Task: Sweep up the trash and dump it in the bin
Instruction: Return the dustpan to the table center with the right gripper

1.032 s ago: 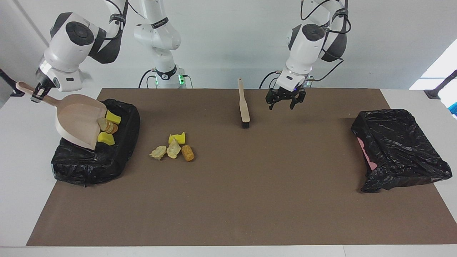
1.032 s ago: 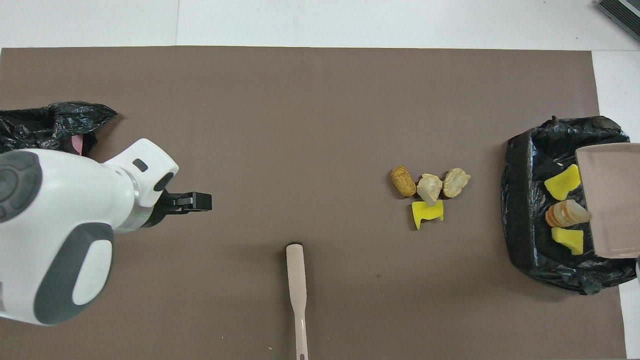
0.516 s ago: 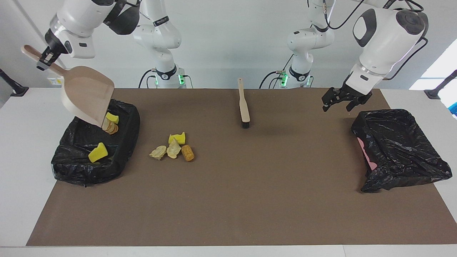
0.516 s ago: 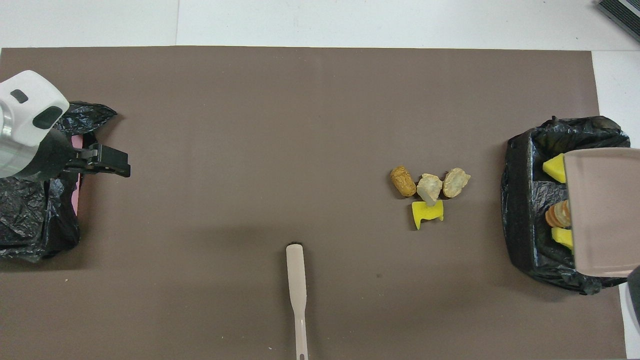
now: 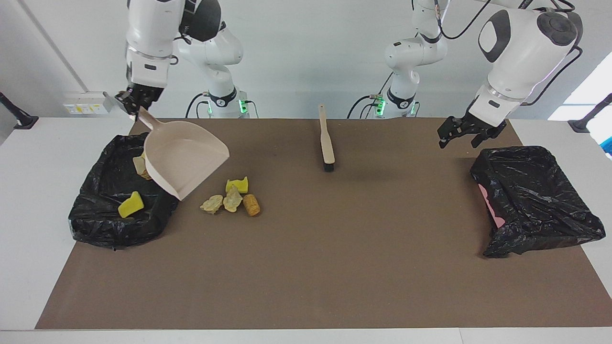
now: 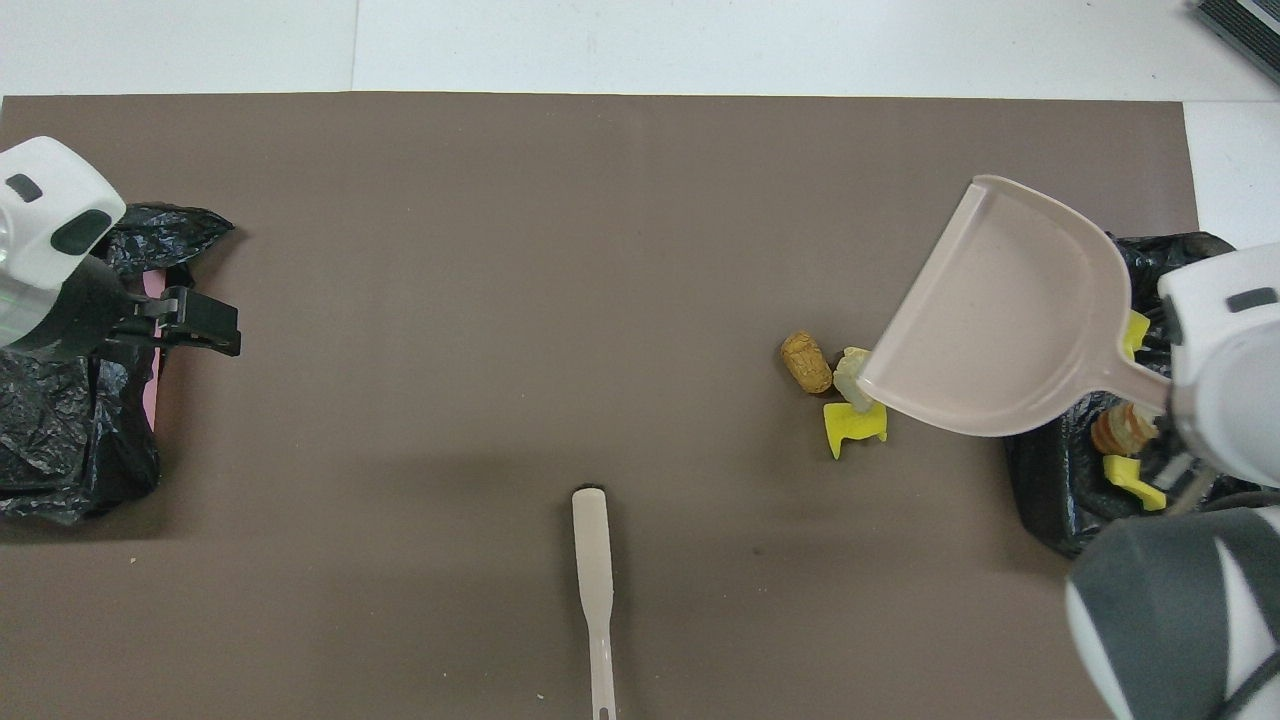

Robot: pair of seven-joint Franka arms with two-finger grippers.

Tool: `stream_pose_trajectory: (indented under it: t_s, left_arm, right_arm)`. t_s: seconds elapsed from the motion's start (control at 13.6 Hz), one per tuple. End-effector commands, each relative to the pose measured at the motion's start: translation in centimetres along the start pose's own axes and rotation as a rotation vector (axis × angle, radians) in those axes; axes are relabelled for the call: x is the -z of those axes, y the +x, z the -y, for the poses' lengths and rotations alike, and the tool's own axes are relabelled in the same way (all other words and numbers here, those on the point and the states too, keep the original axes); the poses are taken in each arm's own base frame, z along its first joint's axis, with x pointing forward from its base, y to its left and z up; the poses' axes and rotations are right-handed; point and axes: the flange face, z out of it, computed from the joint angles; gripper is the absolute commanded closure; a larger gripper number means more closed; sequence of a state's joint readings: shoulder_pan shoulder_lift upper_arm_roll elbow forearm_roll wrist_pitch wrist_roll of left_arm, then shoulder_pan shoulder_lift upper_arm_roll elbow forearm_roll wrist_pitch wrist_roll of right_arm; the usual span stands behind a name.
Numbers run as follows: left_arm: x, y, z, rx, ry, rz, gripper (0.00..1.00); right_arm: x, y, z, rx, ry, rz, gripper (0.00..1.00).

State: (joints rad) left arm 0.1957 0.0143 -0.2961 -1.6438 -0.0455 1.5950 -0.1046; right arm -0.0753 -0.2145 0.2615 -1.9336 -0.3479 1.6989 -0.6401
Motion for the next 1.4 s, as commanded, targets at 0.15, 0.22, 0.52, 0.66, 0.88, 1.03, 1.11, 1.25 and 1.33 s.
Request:
stream_pose_trajectory:
  t_s: [0.15,0.22,0.52,0.66,0.88,1.03,1.11,1.25,1.33]
  left_arm:
    - [2.7,0.2,1.5,0.007,0.038,0.003,0.00]
    - [3.1,0.1,1.3,0.001,0.040,-0.004,0.00]
    - [3.8,-1.5,0.9,-0.064,0.047,-0.015,0.00]
    - [3.9,-1.7,1.0,-0.056,0.046,-0.014,0.00]
    - [4.0,-1.4,1.7,-0.040,0.044,-0.028,0.00]
    - [4.1,-1.4,2.4,-0.026,0.043,-0.028,0.00]
    - [4.1,-1.4,2.4,-0.026,0.043,-0.028,0.00]
    - [4.1,-1.4,2.3,-0.027,0.043,-0.028,0.00]
    - [4.1,-1.4,2.3,-0.027,0.043,-0.028,0.00]
  right_arm:
    - [-1.0,12.7,4.2,-0.363,0.124,-0.081,1.00]
    - [-1.6,15.6,5.8,-0.515,0.144,-0.089,1.00]
    - [-3.1,23.8,7.3,-0.728,0.260,-0.126,1.00]
    - [-3.8,27.3,7.8,-0.862,0.377,-0.117,1.00]
    - [-4.2,33.6,13.0,-0.953,0.431,-0.114,1.00]
    - [-4.8,36.6,15.5,-0.983,0.481,-0.162,1.00]
    - [-4.9,37.5,16.9,-0.979,0.499,-0.173,1.00]
    - [-5.8,38.4,18.2,-1.003,0.544,-0.155,1.00]
    - [-6.4,39.2,19.8,-1.004,0.555,-0.161,1.00]
